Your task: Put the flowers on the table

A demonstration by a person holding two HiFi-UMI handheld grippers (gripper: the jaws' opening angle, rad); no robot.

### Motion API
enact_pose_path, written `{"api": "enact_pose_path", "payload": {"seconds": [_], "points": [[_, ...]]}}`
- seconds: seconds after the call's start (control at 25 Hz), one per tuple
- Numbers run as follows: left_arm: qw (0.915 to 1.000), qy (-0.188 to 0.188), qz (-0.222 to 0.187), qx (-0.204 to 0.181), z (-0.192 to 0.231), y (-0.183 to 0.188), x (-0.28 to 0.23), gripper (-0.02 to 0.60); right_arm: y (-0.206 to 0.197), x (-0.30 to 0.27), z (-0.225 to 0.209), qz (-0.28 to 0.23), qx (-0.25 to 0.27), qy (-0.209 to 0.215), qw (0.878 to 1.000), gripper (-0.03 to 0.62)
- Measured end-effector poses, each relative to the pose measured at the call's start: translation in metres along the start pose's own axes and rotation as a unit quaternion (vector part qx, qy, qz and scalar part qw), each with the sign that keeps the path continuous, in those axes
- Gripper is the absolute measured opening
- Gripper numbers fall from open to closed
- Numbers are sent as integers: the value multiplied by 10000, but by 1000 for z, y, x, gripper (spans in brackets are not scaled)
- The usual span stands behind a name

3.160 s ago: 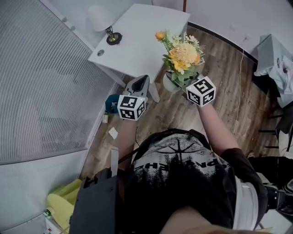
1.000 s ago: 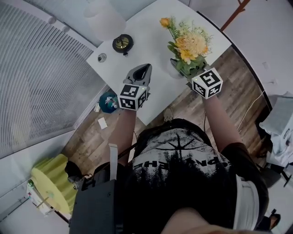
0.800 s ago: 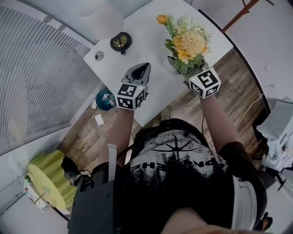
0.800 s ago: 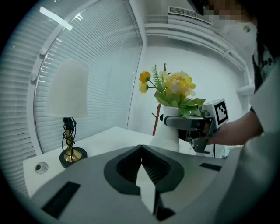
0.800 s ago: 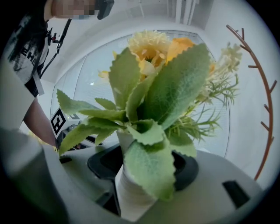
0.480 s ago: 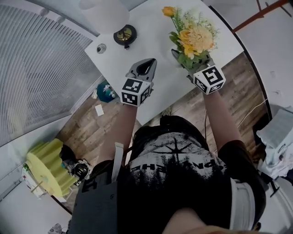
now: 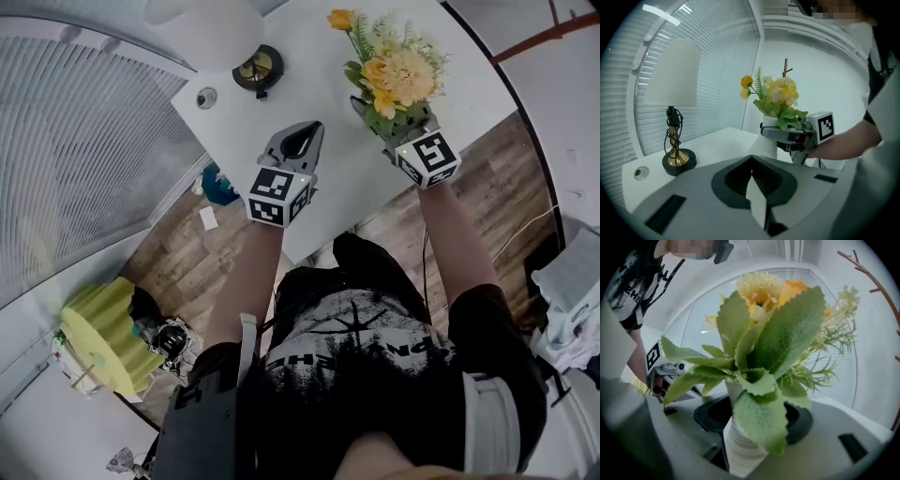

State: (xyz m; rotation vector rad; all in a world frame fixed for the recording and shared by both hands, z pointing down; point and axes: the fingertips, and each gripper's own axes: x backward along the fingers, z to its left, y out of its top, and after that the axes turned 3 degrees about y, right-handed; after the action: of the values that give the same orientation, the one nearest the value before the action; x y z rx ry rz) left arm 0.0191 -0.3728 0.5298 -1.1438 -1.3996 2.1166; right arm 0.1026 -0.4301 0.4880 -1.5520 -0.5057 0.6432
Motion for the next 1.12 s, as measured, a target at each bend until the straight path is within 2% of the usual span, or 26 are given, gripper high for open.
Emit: {"api": "enact_pose_path", "payload": {"seconds": [0.4, 1.12], "points": [[9997, 22, 185, 140, 0, -24, -11, 12, -11, -9, -8, -107, 51, 6, 9999, 249], [9997, 81, 167, 131, -4, -21, -7, 11, -9, -8, -6, -147, 53, 15, 9999, 249]]}}
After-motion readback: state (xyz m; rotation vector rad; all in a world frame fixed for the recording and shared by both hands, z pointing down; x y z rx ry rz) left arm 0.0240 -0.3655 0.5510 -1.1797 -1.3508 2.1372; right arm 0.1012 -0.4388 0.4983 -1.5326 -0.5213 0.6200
